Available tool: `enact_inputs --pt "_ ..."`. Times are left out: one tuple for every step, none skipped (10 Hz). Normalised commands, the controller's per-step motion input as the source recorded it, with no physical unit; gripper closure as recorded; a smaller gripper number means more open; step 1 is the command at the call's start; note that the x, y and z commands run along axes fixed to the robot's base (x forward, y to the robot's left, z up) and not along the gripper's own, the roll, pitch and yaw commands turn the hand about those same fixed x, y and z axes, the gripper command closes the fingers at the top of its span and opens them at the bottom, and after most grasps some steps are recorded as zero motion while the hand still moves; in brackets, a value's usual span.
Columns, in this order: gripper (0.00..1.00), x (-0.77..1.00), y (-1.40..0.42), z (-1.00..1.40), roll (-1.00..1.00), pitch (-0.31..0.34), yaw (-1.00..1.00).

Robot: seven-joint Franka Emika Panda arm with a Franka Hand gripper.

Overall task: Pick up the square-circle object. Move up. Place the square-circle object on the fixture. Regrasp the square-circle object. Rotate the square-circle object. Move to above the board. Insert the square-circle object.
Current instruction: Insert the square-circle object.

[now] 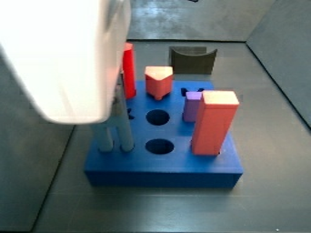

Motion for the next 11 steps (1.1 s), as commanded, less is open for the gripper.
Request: enact_inputs --pt "1.00 0.45 0.11 -1.00 0.00 0.111 -0.29" --pt "1.00 0.47 0.04 -0.84 0.00 0.170 -0.35" --pt "1.00 0.46 0.04 -0.83 0.00 0.180 -0.33" --pt "1.00 0.49 0.03 -0.89 0.00 0.164 -0.30" --pt "1.00 0.49 0.03 -0.88 0.00 0.164 -0.30" --pt "1.00 0.44 0.01 -0.99 0.00 0.123 -0.20" --pt "1.00 0.21 0.05 -0.70 -0.01 0.000 -0.07" --pt "1.00 0.00 0.00 -0.38 0.03 -0.299 0.01" --pt "1.00 0.00 0.00 -0.27 -0.03 -0.183 0.00" --pt "1.00 0.00 0.02 -0.20 -0.01 -0.144 0.00" --pt "1.00 0.00 0.00 0.00 0.00 0.000 0.00"
